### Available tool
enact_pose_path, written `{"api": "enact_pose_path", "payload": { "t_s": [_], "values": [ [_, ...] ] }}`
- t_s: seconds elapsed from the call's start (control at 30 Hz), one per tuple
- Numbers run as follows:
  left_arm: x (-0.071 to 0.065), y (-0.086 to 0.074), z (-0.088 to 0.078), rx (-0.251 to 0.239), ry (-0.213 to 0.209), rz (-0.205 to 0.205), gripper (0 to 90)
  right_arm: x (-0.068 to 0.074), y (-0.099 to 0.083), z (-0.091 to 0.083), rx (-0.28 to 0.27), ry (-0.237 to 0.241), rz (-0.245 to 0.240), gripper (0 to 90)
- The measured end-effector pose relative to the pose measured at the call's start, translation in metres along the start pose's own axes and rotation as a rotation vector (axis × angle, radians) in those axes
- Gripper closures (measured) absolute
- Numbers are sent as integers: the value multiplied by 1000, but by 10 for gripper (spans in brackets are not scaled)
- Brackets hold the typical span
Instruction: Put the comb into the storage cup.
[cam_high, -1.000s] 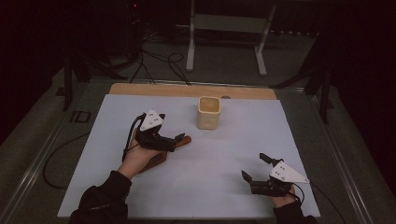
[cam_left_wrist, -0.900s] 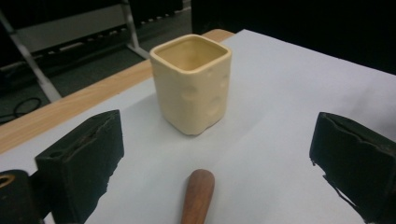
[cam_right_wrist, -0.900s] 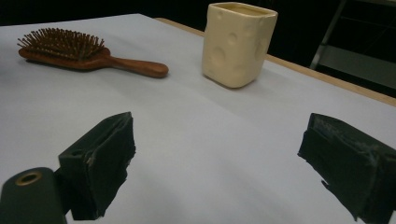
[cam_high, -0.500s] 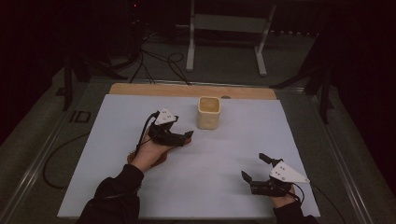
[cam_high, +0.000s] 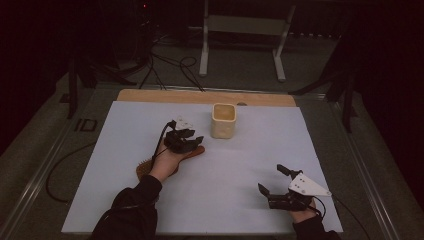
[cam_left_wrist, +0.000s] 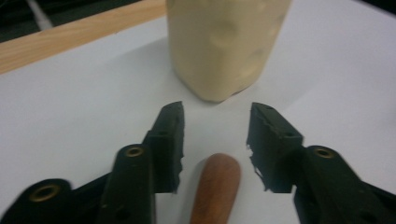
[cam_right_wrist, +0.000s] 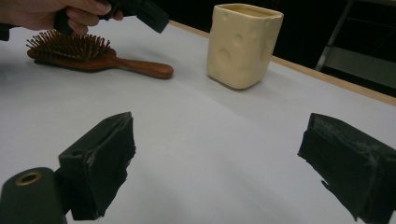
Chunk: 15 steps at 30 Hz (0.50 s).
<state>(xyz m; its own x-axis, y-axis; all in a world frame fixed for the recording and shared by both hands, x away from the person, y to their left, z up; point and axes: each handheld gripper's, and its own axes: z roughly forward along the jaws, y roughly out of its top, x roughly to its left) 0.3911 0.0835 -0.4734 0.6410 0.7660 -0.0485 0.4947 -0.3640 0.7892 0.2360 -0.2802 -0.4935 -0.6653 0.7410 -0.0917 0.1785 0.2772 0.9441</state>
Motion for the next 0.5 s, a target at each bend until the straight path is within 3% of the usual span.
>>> {"api": "enact_pose_path", "payload": {
  "t_s": [0.1, 0.3, 0.5],
  "values": [
    [0, -2, 4, 22, 28, 4, 658, 0, 0, 0, -2, 2, 0, 91],
    [3, -4, 12, 71, 45, -7, 822, 1, 0, 0, -2, 6, -2, 91],
    [4, -3, 21, 147, 66, -18, 897, 1, 0, 0, -3, 8, -2, 91]
  ]
}}
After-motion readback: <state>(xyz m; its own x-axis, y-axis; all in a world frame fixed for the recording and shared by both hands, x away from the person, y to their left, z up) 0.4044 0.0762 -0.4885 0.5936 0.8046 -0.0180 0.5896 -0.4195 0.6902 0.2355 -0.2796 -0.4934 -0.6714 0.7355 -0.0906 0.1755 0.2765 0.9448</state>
